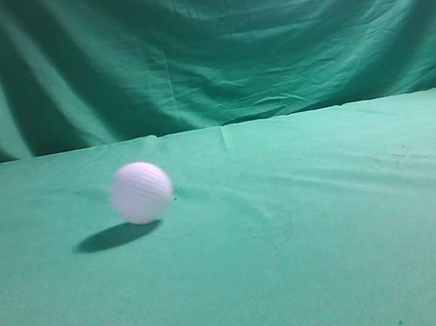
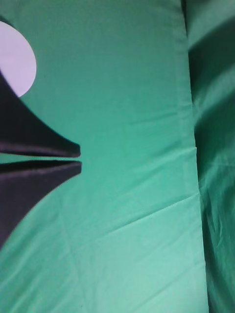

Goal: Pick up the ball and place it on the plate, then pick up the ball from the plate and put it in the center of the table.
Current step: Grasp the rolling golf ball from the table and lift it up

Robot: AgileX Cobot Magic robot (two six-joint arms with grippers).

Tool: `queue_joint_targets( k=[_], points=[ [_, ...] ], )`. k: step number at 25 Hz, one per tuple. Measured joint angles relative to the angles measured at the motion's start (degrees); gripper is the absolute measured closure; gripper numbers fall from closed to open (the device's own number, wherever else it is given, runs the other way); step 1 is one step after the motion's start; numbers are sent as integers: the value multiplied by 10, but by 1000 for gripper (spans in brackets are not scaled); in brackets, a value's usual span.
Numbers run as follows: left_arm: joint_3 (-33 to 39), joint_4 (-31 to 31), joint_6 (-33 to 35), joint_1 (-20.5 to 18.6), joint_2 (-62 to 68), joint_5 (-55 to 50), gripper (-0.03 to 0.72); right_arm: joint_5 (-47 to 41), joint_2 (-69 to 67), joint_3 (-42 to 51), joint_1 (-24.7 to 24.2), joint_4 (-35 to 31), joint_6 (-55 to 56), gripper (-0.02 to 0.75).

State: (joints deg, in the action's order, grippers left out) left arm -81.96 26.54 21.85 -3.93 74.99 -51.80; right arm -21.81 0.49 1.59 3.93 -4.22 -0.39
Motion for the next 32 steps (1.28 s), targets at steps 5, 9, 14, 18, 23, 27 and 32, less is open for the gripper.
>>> queue_joint_targets(
  k=[5,9,14,18,23,27,32],
  points=[
    [79,0,24,60,-88,35,688,0,0,0,0,0,0,689],
    [142,0,31,115,-150,75,688,0,0,0,0,0,0,689],
    [233,0,37,127,-253,125,688,12,0,0,0,-7,0,689],
    [325,0,66,128,-349,165,688,78,0,0,0,-76,0,689],
    [449,0,74,128,-464,209,688,194,0,0,0,-105,0,689],
    [535,0,76,128,-535,239,688,220,0,-17,0,-107,-17,689],
    [603,-1,79,128,-576,259,688,131,-40,-130,0,-107,-87,689]
  ],
)
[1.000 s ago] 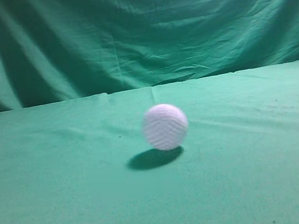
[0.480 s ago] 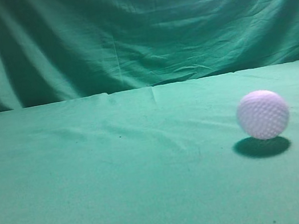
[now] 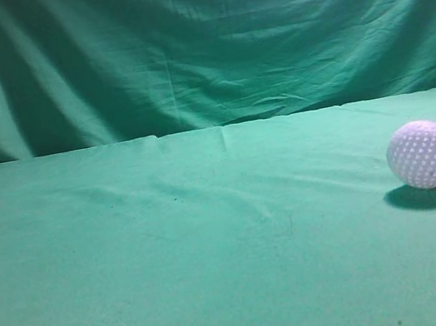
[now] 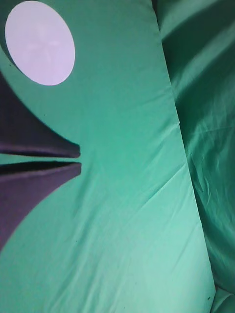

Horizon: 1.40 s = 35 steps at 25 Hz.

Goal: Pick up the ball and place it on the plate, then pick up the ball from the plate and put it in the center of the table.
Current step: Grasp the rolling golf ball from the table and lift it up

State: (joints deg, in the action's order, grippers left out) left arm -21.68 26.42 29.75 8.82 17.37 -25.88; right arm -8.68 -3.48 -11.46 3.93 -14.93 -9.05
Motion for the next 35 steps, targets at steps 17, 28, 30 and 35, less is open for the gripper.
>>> queue_joint_targets(
  k=[17,28,30,35],
  points=[
    [19,-8,3,0,-1,37,688,-374,-300,-194,123,-13,-169,689],
    [19,-8,3,0,-1,37,688,-343,-525,-216,269,-3,-136,689],
    [19,-8,3,0,-1,37,688,-334,-562,-235,282,14,-123,689],
    [19,-11,3,0,-1,37,688,-316,-655,-288,299,48,-119,643]
  ],
)
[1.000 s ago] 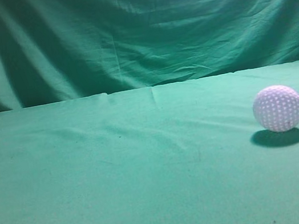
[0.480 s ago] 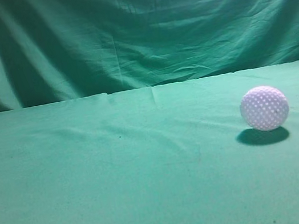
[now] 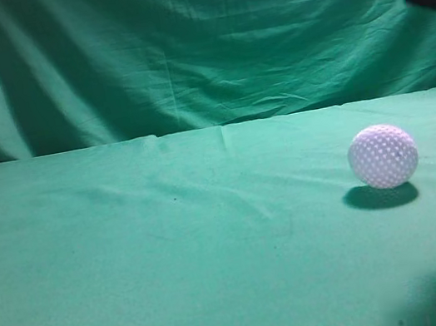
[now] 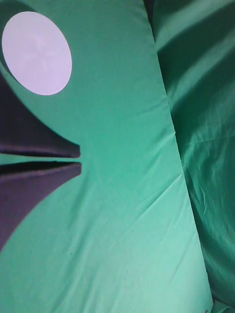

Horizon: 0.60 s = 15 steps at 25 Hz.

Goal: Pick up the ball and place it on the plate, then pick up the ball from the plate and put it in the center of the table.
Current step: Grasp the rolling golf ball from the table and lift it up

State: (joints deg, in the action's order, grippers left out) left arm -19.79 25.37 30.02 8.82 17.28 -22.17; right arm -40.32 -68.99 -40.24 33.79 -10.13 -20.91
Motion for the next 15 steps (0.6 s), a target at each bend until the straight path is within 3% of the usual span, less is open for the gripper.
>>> queue_joint_targets(
  k=[2,7,9,15],
  points=[
    [0,-1,0,0,0,0,688,1,-33,-19,0,2,0,554],
    [0,-3,1,0,0,0,688,1,-121,-60,0,1,0,210],
    [0,-3,1,0,0,0,688,-1,-154,-75,0,1,0,118],
    [0,-3,1,0,0,0,688,0,-237,-109,0,1,0,117]
  ],
)
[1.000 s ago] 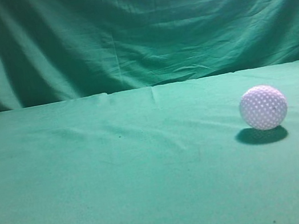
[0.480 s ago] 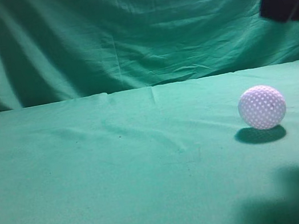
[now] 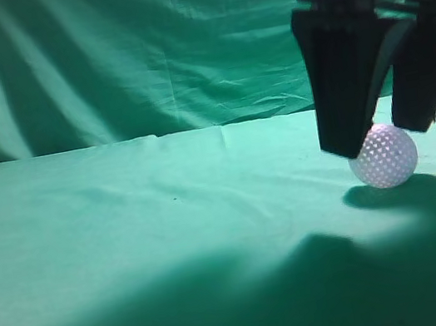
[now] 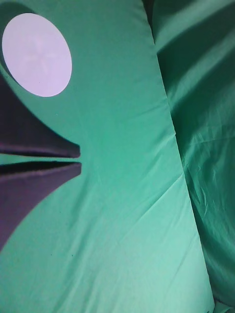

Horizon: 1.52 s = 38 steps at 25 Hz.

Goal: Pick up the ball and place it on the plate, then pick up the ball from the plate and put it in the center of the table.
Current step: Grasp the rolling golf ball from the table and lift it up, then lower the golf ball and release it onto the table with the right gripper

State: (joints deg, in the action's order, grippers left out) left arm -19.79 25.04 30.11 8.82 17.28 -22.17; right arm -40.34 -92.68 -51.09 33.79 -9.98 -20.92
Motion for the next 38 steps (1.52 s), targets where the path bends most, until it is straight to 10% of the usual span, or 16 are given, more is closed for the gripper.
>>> queue_joint_targets(
  k=[7,13,38],
  points=[
    [0,0,0,0,0,0,688,5,-42,-9,0,12,1,167],
    [0,0,0,0,0,0,688,11,-52,-19,0,54,52,419],
    [0,0,0,0,0,0,688,-90,-333,-536,101,59,56,408]
  ],
)
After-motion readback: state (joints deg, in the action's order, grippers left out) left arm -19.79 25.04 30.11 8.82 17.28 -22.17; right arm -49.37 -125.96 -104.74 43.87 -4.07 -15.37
